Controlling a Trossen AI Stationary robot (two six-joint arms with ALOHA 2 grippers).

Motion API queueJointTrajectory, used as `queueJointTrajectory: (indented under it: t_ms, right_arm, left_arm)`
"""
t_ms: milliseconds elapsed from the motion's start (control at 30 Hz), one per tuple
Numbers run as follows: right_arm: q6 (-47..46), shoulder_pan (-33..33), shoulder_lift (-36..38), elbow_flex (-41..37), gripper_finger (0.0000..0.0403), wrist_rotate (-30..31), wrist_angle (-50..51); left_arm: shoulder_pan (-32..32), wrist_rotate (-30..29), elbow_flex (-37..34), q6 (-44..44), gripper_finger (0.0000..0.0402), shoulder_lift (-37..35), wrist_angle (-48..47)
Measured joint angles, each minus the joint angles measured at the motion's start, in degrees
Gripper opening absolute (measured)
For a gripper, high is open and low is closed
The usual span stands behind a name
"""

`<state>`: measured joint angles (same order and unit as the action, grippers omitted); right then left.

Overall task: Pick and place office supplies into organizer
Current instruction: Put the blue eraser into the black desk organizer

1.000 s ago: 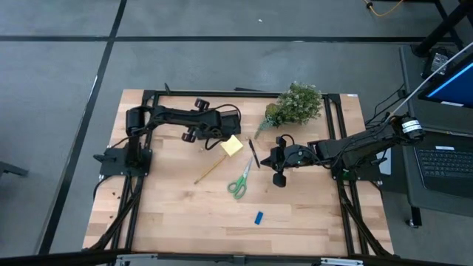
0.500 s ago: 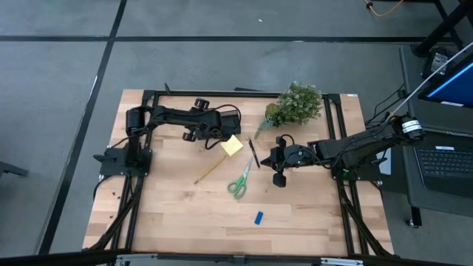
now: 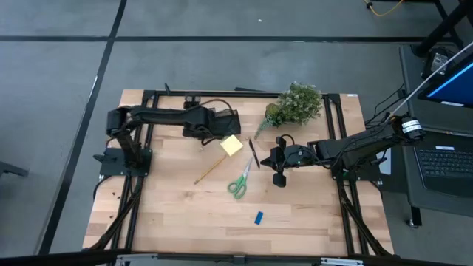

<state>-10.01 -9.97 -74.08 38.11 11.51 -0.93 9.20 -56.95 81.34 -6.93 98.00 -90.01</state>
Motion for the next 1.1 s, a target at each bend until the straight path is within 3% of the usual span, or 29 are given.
queueJointTrajectory:
  t_ms: [200,333,500,700,1100]
  right_arm:
    - [-0.2,0.0,0.0,0.0,0.0019,0.0,0.0]
    - [-0.2,0.0,0.0,0.0,0.0019,0.0,0.0]
    - [-0.2,0.0,0.0,0.0,0.0019,0.0,-0.1]
    - [-0.1,0.0,0.0,0.0,0.0019,0.0,-0.1]
    - [0.3,0.0,0.0,0.0,0.0019,0.0,0.0]
  left_arm:
    - [-2.2,-0.1,0.0,-14.2,0.0111,-11.1,1.1]
    - [-6.0,-0.2,-1.6,-21.9,0.0104,-18.6,7.2]
    - [-13.5,-0.3,-8.7,-20.0,0.0095,-26.8,21.1]
    - [-23.9,0.0,-22.9,-16.0,0.0086,-34.3,40.4]
    - [-36.3,2.0,-45.3,-12.6,0.0072,-40.7,73.1]
